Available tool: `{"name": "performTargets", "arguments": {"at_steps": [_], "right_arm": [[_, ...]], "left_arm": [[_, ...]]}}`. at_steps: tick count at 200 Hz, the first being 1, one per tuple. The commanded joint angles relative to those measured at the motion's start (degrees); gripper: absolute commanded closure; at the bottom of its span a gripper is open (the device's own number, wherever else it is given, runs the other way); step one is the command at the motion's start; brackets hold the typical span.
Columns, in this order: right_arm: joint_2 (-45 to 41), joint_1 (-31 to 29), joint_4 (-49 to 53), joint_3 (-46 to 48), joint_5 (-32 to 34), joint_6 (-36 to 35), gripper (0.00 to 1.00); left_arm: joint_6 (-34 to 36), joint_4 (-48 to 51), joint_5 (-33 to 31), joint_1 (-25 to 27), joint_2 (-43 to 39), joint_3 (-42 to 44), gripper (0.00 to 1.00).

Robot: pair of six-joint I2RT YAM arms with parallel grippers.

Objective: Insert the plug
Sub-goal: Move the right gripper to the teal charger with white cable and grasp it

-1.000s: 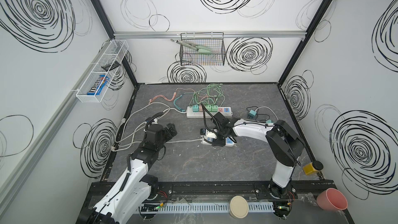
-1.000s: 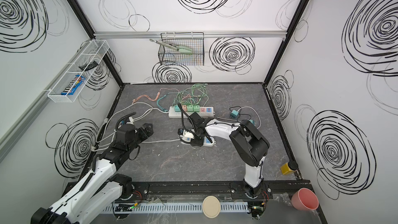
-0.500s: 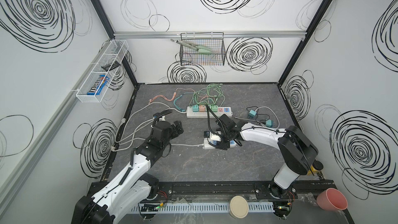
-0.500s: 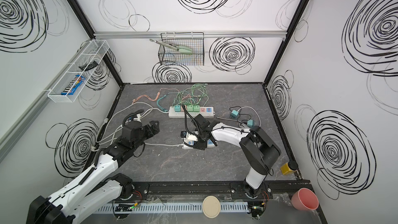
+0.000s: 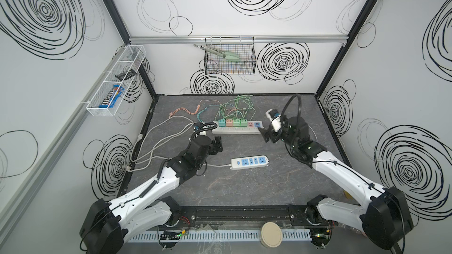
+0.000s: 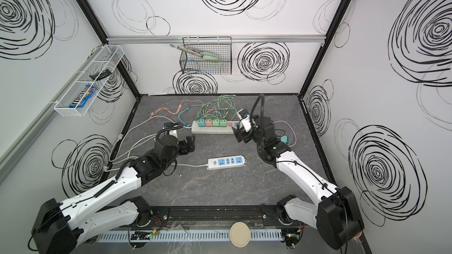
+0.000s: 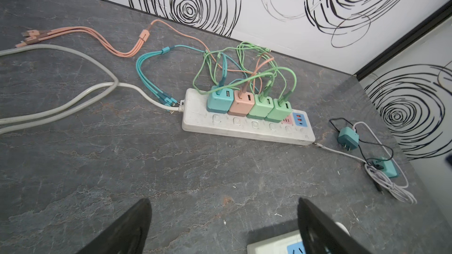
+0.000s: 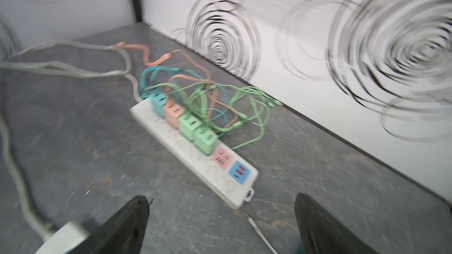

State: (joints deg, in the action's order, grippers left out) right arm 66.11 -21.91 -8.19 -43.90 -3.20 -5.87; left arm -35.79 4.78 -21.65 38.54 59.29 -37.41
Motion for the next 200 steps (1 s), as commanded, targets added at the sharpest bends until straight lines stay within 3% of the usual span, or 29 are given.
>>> {"name": "performTargets", "arguments": {"at_steps": [1,18,35,59,79,99,116,143,154,175,200], "right_arm": [[0.91,11.66,-0.04,-0.70,-0.11,22.84,0.03],[4.67,19.89,4.41,-1.77,-4.60,30.11,0.03],[9.04,24.53,7.17,-3.08,-9.13,32.21,0.03],[15.78,26.57,8.21,-5.42,-13.98,30.01,0.00],[22.90,26.16,12.32,-10.44,-14.39,28.91,0.12],[30.50,24.83,19.59,-17.60,-12.35,27.84,0.25],[36.16,22.41,23.96,-22.61,-9.87,25.34,0.27],[41.36,17.76,27.78,-27.34,0.20,25.31,0.25],[42.63,16.88,27.93,-28.06,1.93,25.95,0.32],[43.73,15.99,28.37,-28.73,5.17,27.74,0.24],[42.35,15.78,27.67,-27.56,7.52,28.72,0.22]], "left_arm": [[1.56,-1.98,-2.52,1.47,1.68,-2.14,0.04],[1.43,-2.45,-2.34,1.97,2.39,-2.14,0.04],[1.34,-2.51,-2.29,2.05,2.68,-2.07,0.04],[1.74,-2.49,-2.52,1.97,2.68,-1.88,0.04],[2.26,-2.58,-2.52,1.89,2.68,-1.70,0.04],[2.56,-2.36,-2.43,1.72,2.85,-1.54,0.04],[2.57,-2.32,-2.22,1.49,2.93,-1.27,0.04],[2.64,-1.96,-1.91,1.02,2.89,-0.91,0.04],[2.73,-1.71,-2.15,0.75,2.85,-0.82,0.04],[3.08,-1.52,-2.08,0.15,2.68,-0.65,0.04],[3.68,-1.44,-1.74,-0.65,2.84,-0.64,0.04]]}}
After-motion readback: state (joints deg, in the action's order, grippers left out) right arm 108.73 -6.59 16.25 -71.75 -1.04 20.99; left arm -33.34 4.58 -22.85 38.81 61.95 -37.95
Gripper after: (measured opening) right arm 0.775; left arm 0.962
